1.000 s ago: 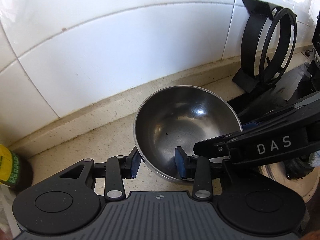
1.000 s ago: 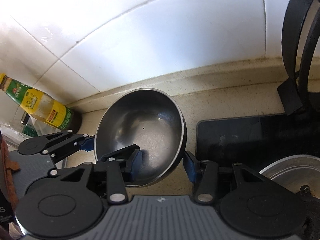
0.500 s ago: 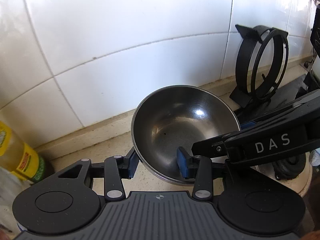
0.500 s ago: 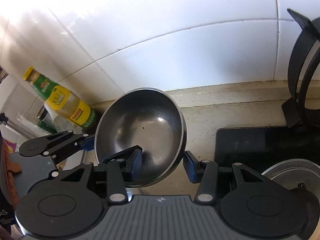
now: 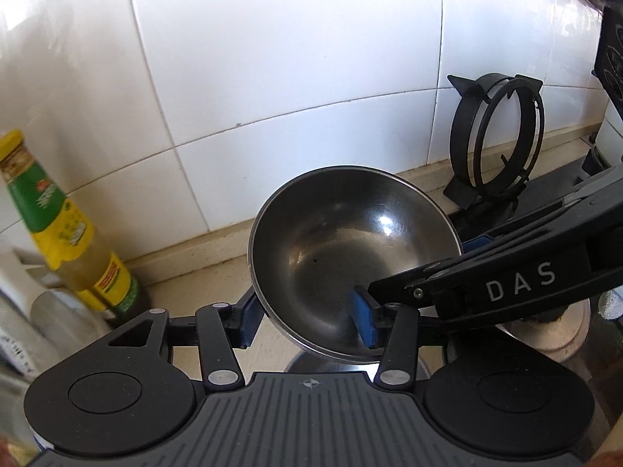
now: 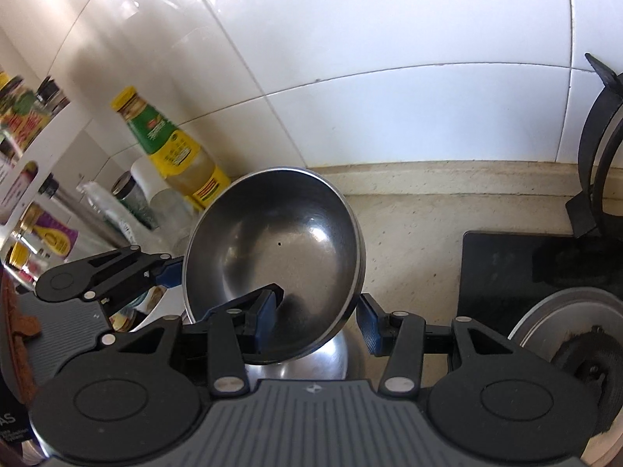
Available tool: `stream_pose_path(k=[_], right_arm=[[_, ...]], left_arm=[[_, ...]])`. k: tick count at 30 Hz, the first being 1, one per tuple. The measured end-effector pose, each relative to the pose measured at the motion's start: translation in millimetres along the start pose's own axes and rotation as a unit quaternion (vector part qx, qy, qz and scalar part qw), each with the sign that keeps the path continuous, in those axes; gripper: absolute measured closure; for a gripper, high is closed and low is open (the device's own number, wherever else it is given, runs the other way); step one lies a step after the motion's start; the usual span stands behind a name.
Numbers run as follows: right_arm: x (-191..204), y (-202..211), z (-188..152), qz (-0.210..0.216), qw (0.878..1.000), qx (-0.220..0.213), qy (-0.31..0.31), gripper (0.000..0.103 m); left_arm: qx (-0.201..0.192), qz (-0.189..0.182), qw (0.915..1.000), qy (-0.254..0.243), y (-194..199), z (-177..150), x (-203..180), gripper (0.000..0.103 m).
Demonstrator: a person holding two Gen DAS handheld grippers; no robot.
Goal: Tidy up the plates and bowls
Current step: 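Carry the steel bowl over the bowl stack and lower it on top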
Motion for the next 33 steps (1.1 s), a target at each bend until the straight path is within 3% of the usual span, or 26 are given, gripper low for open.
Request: stream_pose_path(k=[15, 33], right_arm=[[11.2, -2.3, -24.1, 0.004, 1.0, 0.014, 0.009, 0.051], [3.9, -38.9, -45.2, -0.01, 0.998, 0.06, 0.011, 0.051]], left_arm=[[-0.001, 0.005, 0.9999, 0.013, 28.8, -28.9, 1.0, 0.047], [0.042, -0.009, 0.9986, 0.03, 10.4, -65.0, -3.7, 0.047]])
Point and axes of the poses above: each gripper's, at about its wrist camera, not at the fingertips, and y roughly against the way its jaws point, x to its left, z to its top, the point moved 3 cm from there along -y, roughly the way its jaws point, and after that the axes turned 10 degrees about -y, right-handed, at the moved point
